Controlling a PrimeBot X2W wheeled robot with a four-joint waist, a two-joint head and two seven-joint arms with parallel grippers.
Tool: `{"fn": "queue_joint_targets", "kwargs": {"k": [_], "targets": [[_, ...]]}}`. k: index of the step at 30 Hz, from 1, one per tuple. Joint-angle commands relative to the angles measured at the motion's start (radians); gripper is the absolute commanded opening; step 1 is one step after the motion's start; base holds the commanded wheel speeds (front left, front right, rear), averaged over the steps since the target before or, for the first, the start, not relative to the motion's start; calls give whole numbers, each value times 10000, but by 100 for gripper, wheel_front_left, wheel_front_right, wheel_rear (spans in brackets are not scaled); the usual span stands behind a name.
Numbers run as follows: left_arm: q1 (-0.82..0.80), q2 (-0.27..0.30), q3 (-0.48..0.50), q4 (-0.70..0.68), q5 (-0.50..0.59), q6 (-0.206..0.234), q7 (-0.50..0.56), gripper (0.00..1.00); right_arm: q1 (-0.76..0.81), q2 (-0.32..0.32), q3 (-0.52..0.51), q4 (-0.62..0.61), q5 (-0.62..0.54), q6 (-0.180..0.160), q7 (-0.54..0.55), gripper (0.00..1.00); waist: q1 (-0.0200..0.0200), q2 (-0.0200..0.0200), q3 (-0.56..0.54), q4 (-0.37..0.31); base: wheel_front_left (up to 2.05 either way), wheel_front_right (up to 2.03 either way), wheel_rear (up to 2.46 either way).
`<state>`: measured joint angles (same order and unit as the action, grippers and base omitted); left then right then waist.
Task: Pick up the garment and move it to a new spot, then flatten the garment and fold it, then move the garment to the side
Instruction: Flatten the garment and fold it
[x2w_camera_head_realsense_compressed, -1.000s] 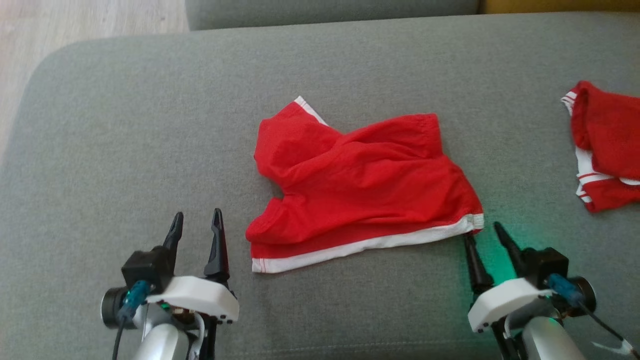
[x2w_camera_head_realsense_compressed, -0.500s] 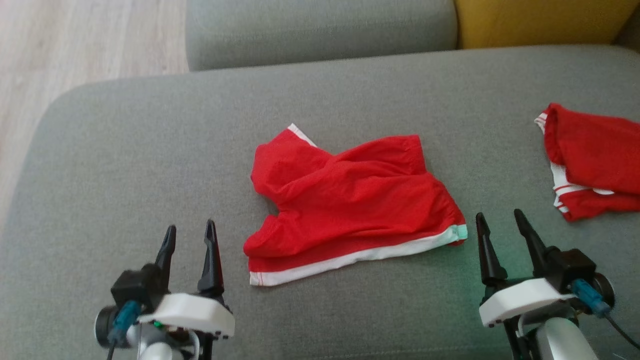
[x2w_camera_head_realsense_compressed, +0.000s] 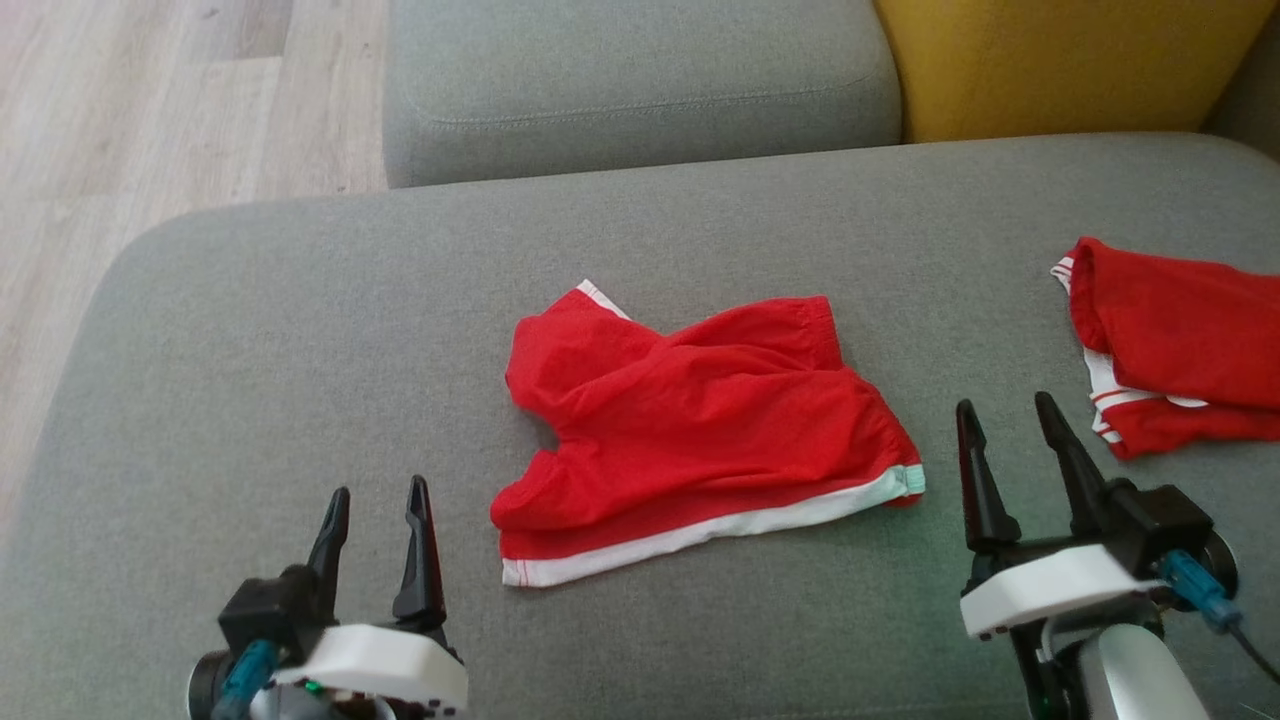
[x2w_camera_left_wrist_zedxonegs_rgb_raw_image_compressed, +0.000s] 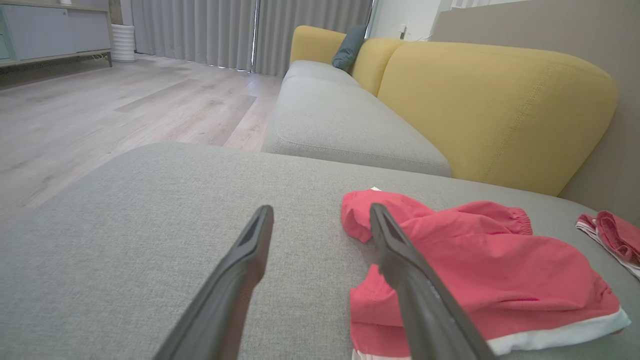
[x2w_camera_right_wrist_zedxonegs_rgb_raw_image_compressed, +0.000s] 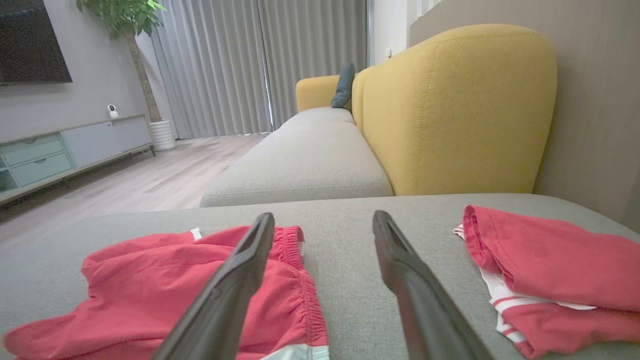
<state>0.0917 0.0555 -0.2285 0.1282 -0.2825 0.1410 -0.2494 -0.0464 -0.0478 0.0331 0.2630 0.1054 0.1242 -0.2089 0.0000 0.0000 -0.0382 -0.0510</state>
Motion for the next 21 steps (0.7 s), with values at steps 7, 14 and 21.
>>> {"fn": "queue_joint_targets", "kwargs": {"k": [7,14,21], "targets": [[-259,-51,291,-451,81,145,-124,100,-144,-24,406,-456,144,65,32,100,0,0,-24,12,0,0,0],[-271,-52,267,-462,112,174,-124,100,-150,-24,414,-452,183,65,37,100,0,0,1,5,0,0,0],[-222,-52,-35,-117,161,-25,-123,100,-139,-24,392,-456,190,65,30,100,0,0,82,-14,0,0,0]]}}
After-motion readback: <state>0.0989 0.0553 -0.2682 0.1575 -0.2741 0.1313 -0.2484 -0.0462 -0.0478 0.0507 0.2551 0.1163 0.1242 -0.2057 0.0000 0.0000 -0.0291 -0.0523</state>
